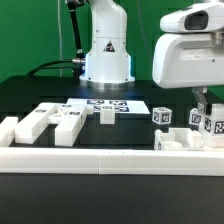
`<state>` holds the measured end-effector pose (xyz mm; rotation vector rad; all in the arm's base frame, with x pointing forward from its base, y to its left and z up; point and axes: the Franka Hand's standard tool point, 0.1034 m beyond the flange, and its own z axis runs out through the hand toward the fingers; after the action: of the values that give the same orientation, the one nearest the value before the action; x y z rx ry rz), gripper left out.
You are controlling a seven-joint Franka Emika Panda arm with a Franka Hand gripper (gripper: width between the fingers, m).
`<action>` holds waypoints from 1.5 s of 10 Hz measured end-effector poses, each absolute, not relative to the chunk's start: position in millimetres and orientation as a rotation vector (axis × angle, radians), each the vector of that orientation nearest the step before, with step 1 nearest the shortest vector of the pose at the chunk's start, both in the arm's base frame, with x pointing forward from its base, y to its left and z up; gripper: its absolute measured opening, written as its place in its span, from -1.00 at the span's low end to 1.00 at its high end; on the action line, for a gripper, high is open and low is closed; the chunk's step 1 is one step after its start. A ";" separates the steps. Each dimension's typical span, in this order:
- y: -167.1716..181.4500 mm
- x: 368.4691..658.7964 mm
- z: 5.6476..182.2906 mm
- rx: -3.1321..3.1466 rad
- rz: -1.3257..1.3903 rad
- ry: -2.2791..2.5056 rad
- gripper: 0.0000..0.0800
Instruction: Assemble chair
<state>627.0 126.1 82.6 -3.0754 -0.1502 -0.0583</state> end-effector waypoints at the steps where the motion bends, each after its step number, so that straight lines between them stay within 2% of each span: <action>1: 125.9 626.6 82.3 -3.074 -0.053 -0.004 -0.28; 12: 127.4 627.2 80.5 -2.509 0.024 1.683 -0.27; 15: 126.9 627.2 80.3 -2.402 0.046 1.825 -0.27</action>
Offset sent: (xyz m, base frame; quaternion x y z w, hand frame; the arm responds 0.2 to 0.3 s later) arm -0.0123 0.0021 -0.0097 0.0274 -0.0139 0.2373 0.9710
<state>627.2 126.9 80.3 -2.4017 1.8251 0.0457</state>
